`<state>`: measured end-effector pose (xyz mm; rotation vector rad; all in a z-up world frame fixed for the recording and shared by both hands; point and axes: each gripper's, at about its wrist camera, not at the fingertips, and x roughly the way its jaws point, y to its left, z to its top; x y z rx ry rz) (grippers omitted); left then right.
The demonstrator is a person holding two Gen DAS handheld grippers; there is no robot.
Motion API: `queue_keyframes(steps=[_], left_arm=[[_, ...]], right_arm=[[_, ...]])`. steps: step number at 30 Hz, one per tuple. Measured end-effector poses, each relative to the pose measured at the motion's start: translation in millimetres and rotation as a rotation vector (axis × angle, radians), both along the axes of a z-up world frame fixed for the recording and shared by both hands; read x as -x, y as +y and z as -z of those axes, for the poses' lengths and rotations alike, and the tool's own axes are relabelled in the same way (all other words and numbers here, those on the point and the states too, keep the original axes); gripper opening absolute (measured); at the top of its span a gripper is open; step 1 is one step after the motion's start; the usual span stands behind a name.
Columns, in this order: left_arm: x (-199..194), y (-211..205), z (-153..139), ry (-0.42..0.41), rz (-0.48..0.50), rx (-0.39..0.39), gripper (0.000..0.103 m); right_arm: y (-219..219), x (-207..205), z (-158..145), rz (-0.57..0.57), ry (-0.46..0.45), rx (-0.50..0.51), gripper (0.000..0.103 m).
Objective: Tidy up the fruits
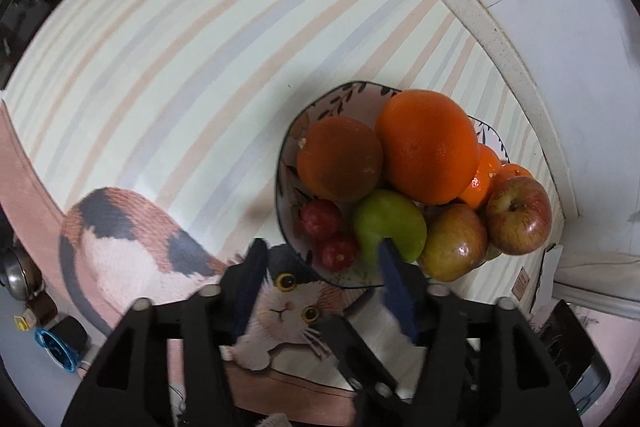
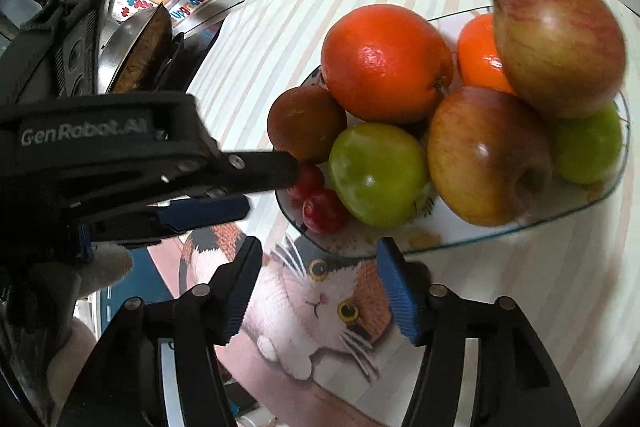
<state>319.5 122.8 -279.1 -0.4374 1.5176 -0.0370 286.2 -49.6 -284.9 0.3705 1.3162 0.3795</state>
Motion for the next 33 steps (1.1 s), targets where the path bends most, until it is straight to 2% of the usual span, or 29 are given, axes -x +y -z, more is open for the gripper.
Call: queue_keyframes(steps=[1,2,4,7,11,17,28,33], left_arm=[[2.6,1.9,-4.3,-0.012,0.002,-0.016,0.069],[5.5,3.6,-9.4,-0.027,0.005,-0.042,0.076],[13.9,5.6,-21.5,-0.063,0.02,-0.109,0.086],[31.5,5.8,-36.3,-0.107,0.038,-0.19,0.088],[58.5,0.3,-53.3,-0.158,0.062,-0.245,0.094],[102.7,-14.4,-83.9,-0.251,0.084,-0.282,0.094],[179.5,-17.7,-161.7,-0.449,0.101,-0.325,0.094],[218.8,-18.2,-194.5,-0.514,0.104,-0.345,0.094]], right_arm=[[-3.0,2.3,-5.1,-0.004,-0.004,0.012,0.084],[-6.8,5.3,-11.4,-0.007,-0.013,0.031,0.089],[-14.1,10.4,-24.8,-0.015,-0.035,0.088,0.093],[-26.4,17.9,-47.4,-0.022,-0.076,0.17,0.095],[-39.9,30.6,-81.0,-0.025,-0.157,0.271,0.097],[-50.1,60.8,-123.9,-0.004,-0.244,0.349,0.098],[-52.0,141.6,-202.6,0.076,-0.371,0.352,0.099],[-47.6,180.7,-237.1,0.084,-0.423,0.373,0.1]])
